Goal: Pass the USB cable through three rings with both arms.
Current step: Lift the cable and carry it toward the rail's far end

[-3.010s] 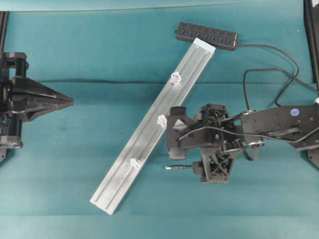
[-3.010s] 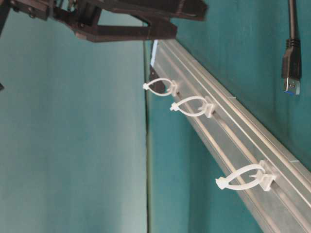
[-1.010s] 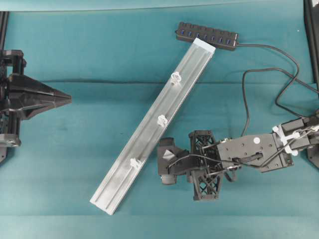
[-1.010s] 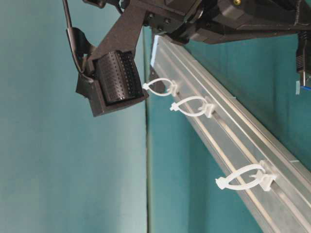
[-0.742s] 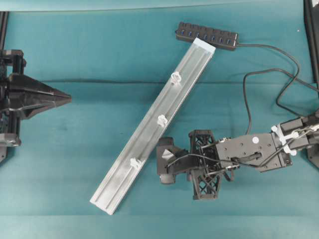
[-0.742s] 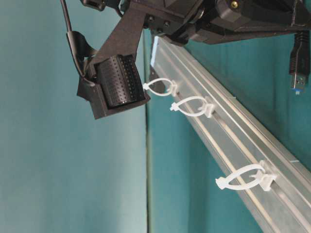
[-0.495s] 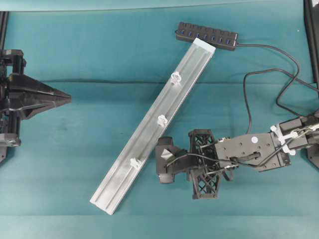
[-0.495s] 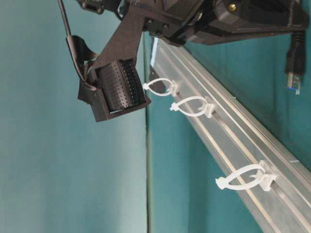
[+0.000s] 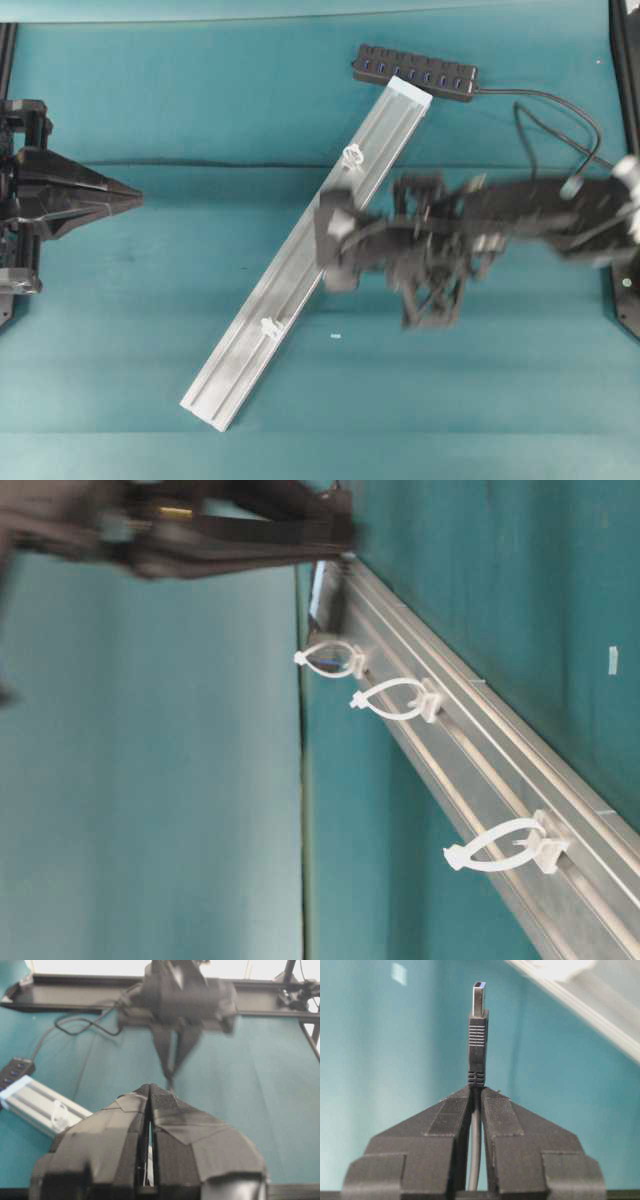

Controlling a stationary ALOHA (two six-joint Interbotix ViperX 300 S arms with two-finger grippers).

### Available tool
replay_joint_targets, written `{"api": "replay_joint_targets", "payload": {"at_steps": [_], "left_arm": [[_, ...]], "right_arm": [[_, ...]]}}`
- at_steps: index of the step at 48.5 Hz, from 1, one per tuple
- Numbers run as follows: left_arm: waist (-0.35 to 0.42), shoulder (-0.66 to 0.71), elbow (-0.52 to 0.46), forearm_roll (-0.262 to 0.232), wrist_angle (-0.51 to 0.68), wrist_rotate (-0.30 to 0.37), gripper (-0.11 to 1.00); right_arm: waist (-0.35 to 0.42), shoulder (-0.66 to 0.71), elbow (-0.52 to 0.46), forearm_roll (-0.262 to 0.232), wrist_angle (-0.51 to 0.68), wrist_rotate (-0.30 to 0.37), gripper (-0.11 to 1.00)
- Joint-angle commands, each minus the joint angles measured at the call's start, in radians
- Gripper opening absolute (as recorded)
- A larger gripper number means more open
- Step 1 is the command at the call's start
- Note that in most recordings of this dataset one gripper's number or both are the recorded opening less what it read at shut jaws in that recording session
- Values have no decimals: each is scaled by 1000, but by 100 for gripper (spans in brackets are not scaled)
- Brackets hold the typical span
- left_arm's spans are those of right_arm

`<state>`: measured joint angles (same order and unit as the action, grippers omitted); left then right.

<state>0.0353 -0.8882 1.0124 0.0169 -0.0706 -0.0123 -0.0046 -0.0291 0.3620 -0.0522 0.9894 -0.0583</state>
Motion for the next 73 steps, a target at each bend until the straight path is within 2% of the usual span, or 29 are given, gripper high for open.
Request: {"api": "replay_joint_targets", "payload": {"at_steps": [1, 7, 16, 24, 39, 45, 54, 59, 64, 73], "left_arm": [[2, 2, -29, 3, -8, -2, -1], [3, -5, -35, 3, -9, -2, -1], [3, -37, -40, 3, 0, -2, -1], [3, -49, -40, 3, 28, -2, -1], [3, -49, -46, 3, 21, -3, -1], [3, -51, -51, 3, -5, -5, -1], [3, -52, -52, 3, -25, -6, -1], [5, -51, -63, 3, -38, -8, -1], [5, -43, -86, 3, -41, -6, -1], [5, -23, -89, 3, -40, -6, -1]], "right_arm": [[-48, -32, -48, -2, 67, -72, 10], [-117, -58, -83, 0, 124, -166, 10], [-195, -78, -107, 0, 160, -272, 10], [-259, -101, -117, 2, 169, -342, 10], [-390, -147, -175, 2, 259, -468, 10], [-449, -152, -196, 12, 307, -540, 10], [-549, -141, -189, 11, 253, -649, 10], [-575, -137, -179, -17, 244, -761, 10], [-603, -129, -164, -17, 239, -867, 10], [-637, -83, -120, -18, 186, -917, 10]]}}
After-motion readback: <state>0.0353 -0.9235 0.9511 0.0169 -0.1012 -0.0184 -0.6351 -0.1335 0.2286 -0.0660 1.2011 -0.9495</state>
